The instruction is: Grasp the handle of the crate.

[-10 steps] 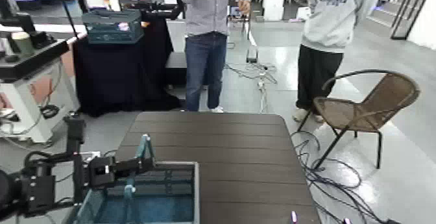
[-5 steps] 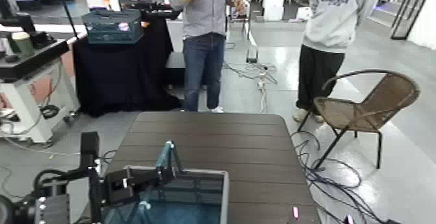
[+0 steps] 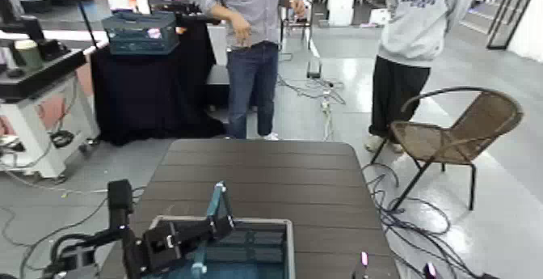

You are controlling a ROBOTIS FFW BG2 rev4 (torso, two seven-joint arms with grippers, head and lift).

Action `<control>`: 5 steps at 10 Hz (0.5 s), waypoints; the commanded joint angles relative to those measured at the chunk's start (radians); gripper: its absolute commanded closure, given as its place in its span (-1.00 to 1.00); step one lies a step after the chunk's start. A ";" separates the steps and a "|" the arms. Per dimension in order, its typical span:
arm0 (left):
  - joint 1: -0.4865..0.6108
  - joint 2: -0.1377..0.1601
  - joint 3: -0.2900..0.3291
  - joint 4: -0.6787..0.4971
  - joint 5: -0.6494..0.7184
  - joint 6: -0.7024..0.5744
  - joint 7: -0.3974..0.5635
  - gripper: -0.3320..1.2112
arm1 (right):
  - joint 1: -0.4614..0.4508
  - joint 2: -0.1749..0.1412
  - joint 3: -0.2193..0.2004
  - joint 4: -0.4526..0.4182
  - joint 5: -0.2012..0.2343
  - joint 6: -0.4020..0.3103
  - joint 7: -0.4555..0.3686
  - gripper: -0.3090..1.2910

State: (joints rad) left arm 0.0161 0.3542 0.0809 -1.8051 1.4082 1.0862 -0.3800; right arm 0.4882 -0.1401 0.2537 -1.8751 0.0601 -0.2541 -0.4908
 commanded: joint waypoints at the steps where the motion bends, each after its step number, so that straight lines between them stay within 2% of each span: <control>1: 0.015 -0.021 -0.016 -0.016 0.021 0.012 -0.005 0.98 | -0.016 -0.018 0.016 -0.027 -0.029 0.061 0.001 -0.43; 3: 0.019 -0.018 -0.061 0.003 0.066 0.021 -0.010 0.99 | -0.031 -0.035 0.027 -0.052 -0.052 0.116 0.018 -0.43; 5: 0.019 -0.006 -0.093 0.015 0.104 0.035 -0.017 0.98 | -0.042 -0.044 0.036 -0.053 -0.071 0.137 0.026 -0.43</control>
State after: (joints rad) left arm 0.0355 0.3435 -0.0002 -1.7949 1.4997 1.1188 -0.3963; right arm 0.4488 -0.1820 0.2879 -1.9275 -0.0054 -0.1231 -0.4659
